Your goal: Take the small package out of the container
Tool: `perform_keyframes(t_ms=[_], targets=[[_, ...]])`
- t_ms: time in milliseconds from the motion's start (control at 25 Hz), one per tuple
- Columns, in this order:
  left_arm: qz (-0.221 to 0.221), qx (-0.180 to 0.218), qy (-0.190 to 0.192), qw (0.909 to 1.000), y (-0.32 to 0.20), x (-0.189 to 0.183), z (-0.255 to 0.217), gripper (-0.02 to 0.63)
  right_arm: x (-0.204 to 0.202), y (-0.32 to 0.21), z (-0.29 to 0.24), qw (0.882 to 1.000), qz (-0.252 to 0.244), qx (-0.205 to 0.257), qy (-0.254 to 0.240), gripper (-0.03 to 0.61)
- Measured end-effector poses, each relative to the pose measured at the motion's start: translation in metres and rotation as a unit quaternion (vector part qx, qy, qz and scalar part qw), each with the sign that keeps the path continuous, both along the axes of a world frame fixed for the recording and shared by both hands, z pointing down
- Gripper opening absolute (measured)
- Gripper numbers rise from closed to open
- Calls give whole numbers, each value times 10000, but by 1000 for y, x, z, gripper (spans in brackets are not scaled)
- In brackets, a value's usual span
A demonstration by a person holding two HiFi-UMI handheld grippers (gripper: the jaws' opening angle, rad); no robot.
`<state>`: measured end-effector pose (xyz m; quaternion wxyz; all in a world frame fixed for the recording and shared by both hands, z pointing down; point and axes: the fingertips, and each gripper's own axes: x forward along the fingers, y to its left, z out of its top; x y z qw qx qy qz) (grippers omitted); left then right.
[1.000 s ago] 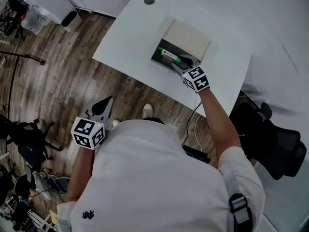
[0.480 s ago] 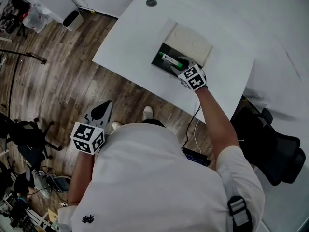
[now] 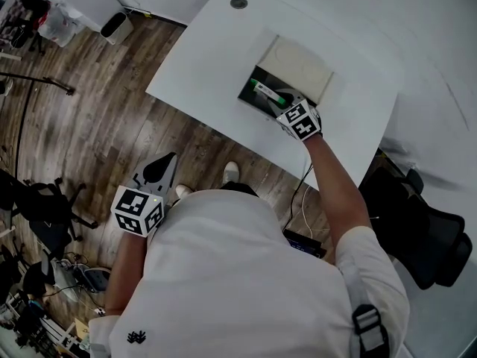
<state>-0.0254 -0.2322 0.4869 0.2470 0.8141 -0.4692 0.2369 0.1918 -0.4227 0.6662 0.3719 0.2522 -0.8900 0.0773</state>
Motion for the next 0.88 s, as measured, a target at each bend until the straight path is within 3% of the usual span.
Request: perform_keyframes(t_ms=[400,880], targets=[[58,146,58,9999,1,-3,-7,6,-2,3,-12,10000,43,89,1,92],[406,310,276,9983,18,-21,-11,7,5,24,-57,9970,634,436,31,91]])
